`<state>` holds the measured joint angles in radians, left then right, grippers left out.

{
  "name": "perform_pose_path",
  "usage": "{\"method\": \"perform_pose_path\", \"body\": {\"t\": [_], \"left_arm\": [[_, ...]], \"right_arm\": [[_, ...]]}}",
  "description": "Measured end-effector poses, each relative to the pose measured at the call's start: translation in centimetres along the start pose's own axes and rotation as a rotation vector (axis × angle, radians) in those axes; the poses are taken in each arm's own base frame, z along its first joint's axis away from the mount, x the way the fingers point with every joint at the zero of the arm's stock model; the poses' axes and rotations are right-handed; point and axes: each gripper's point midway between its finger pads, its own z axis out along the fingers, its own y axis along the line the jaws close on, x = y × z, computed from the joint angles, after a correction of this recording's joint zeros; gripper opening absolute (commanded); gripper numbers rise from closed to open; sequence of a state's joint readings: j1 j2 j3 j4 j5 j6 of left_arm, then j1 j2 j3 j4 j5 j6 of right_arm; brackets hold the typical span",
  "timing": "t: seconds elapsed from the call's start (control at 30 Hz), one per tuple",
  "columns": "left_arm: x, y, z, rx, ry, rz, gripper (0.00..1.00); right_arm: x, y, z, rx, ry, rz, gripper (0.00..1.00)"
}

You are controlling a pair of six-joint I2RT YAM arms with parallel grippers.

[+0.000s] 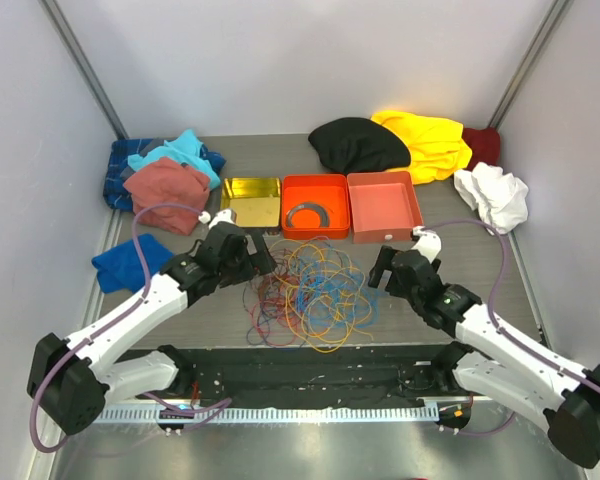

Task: Untangle the cables

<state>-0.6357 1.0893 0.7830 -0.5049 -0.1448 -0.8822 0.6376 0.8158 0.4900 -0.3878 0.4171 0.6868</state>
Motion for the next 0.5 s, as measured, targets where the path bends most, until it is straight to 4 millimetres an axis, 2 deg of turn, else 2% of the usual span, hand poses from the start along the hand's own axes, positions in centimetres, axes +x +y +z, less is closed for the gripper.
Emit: {"method": "perform_pose_path", "body": {"t": [0.07,0.1,0.13,0.23,0.5], "left_arm": [[-0.1,-0.2,0.0,0.011,-0.006,-0.002,1.0],[-0.1,-0.2,0.0,0.014,-0.005,-0.002,1.0],[0.0,-0.2,0.1,0.015,-0.004,-0.002,1.0],[0.5,0.1,0.3,0.01,0.008,-0.001,1.0],[1.4,0.4,0.8,0.017,0.03,-0.004,1.0]], "right_arm": [[0.9,-0.7,0.5,0.045,0.03,-0.006,0.91],[1.3,-1.0,0.7,0.064,0.044,-0.008,0.85],[1.7,-1.4,0.9,0.084,0.059,-0.012,0.82],[2.4,-1.8,1.0,0.105,0.088,-0.01,0.8],[-0.6,1.6,-1.8,-0.15,-0.054,0.115,0.75]]}}
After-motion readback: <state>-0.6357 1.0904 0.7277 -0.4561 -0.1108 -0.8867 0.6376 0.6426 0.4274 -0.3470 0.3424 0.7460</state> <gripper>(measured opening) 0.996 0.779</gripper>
